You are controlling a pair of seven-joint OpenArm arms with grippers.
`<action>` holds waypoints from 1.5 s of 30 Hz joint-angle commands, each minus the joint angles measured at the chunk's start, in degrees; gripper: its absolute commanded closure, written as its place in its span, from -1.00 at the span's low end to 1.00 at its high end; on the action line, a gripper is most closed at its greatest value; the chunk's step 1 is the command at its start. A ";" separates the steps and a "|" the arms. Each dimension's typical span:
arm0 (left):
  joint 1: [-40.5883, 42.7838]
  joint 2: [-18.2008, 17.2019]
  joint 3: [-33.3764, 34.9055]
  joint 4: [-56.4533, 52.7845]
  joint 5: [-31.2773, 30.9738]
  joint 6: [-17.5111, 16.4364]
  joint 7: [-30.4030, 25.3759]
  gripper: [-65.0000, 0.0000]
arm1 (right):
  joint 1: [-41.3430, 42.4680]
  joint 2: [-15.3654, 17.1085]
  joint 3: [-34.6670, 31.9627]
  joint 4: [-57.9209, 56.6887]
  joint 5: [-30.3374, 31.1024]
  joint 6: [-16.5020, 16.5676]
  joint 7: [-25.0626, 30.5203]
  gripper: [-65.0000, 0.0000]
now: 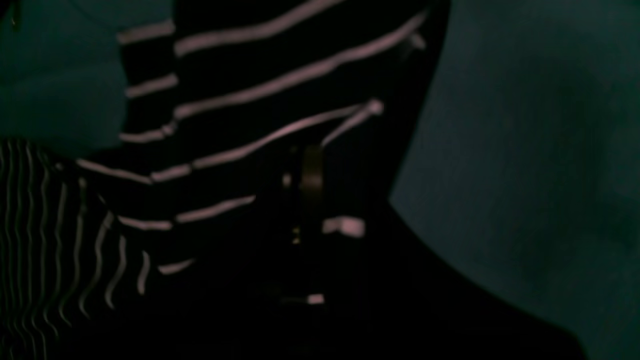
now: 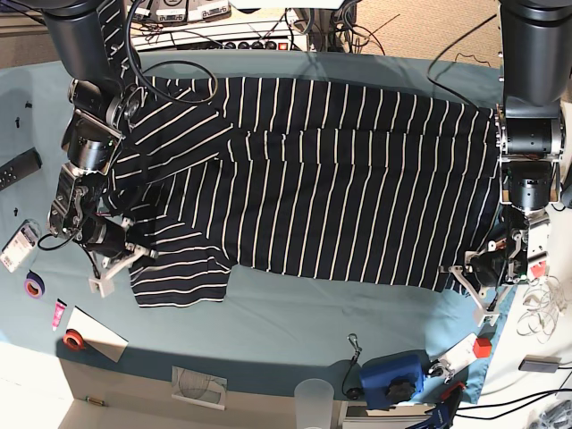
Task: Layout the t-shirt on the table in an organized manner, then fold the t-shirt properly
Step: 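Lower the left gripper onto the shirt's opposite end and grasp it, then fold the shirt lengthwise with both grippers into a long narrow strip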
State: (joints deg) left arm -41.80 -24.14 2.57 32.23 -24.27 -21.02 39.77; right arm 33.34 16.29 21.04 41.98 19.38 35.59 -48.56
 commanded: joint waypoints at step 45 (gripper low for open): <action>10.80 -13.29 -24.50 0.96 -50.90 -16.61 40.23 1.00 | -19.54 1.18 0.07 44.33 17.07 4.37 -17.88 1.00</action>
State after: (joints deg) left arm -29.52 -35.75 -21.78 32.25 -73.80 -37.43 79.96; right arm 12.38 16.49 20.93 85.17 35.42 39.92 -67.53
